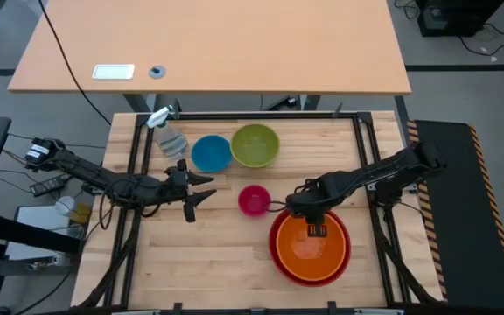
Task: Nest bowls inside each other
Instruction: Stack the orange bowl on top of the red bowl, then stack the green bowl on top of the orange bowl
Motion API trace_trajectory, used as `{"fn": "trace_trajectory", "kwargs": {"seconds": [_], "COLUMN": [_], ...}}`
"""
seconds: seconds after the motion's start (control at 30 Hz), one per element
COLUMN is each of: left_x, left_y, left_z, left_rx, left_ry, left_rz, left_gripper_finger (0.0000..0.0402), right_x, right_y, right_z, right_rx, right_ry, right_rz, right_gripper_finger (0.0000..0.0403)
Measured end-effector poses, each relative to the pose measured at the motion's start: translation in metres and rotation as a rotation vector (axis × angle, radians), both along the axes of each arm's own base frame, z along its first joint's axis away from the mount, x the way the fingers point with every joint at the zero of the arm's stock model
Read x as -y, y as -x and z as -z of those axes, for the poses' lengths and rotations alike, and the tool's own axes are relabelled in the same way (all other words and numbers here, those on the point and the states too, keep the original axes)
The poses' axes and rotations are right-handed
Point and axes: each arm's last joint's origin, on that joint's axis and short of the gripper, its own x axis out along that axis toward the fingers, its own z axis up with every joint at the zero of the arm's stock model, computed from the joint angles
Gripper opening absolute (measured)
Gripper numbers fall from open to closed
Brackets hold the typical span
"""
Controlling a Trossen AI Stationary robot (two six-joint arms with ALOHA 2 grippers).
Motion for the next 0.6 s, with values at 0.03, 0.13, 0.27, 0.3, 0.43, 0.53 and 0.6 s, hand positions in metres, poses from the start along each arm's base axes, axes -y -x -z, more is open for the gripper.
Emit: {"fn": "trace_trajectory", "kwargs": {"seconds": [0.03, 0.13, 0.27, 0.3, 0.43, 0.53, 0.6], "left_x": [0.0, 0.0, 0.0, -0.001, -0.005, -0.008, -0.01], "left_y": [0.0, 0.0, 0.0, 0.0, -0.001, -0.002, -0.002], "left_z": [0.0, 0.0, 0.0, 0.0, 0.0, 0.0, 0.0], "left_rx": [0.0, -0.001, -0.001, -0.001, 0.001, 0.008, 0.011], "left_ry": [0.0, -0.003, -0.003, -0.003, 0.003, 0.034, 0.055], "left_rz": [0.003, 0.004, 0.003, 0.001, -0.024, -0.045, -0.053], "left_gripper_finger": [0.0189, 0.0189, 0.0189, 0.0189, 0.0189, 0.0189, 0.0189], "right_x": [0.0, 0.002, 0.015, 0.021, 0.053, 0.08, 0.103], "right_y": [0.001, 0.004, 0.008, 0.006, -0.016, -0.034, -0.04], "right_z": [-0.006, -0.022, -0.042, -0.044, -0.042, -0.029, -0.019], "right_rx": [0.018, 0.077, 0.218, 0.255, 0.358, 0.369, 0.351], "right_ry": [-0.007, 0.002, 0.151, 0.207, 0.234, 0.267, 0.287], "right_rz": [0.003, 0.014, 0.056, 0.078, 0.207, 0.295, 0.373], "right_gripper_finger": [0.0181, 0.023, 0.0285, 0.0293, 0.0306, 0.0298, 0.0289]}}
